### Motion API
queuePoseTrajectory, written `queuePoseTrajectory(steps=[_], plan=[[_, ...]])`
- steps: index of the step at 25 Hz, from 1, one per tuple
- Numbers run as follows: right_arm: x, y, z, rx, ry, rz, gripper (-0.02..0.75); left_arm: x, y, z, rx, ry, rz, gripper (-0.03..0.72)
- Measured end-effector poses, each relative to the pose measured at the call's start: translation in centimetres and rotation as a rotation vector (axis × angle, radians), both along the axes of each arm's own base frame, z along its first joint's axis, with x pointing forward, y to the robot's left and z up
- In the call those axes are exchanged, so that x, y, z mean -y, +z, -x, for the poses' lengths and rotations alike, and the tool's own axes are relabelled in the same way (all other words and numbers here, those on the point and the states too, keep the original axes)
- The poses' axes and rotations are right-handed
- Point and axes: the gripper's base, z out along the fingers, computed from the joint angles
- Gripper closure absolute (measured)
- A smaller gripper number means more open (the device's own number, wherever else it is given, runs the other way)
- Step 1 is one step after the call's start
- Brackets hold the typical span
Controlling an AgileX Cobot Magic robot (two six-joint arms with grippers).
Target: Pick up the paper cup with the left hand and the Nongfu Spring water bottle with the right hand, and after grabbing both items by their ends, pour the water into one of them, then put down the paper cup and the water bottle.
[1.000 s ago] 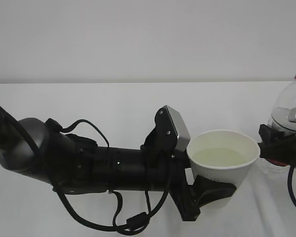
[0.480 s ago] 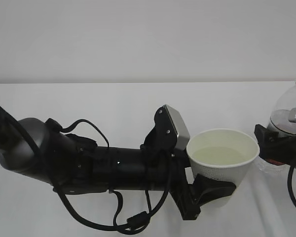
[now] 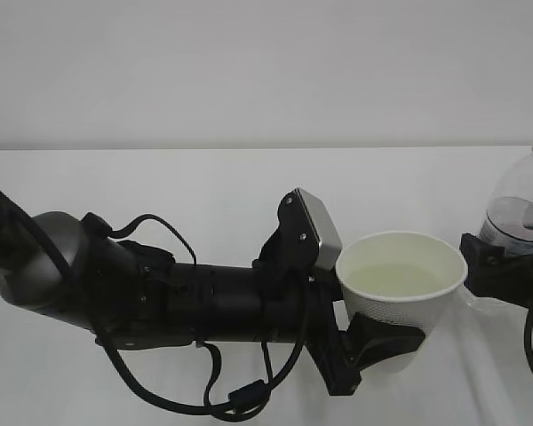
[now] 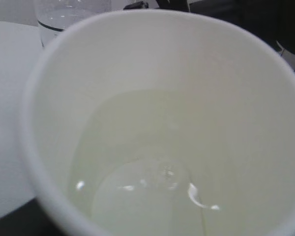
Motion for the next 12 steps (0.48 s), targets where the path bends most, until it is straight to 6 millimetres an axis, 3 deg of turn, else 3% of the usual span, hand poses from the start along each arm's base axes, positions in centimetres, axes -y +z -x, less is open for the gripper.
queuePoseTrajectory(steps=[12], plan=[[0.5, 1.8, 3.8, 0.011, -0.001, -0.006, 0.075, 0.0, 0.0, 0.0, -0.001, 0.002, 0.001, 0.196]])
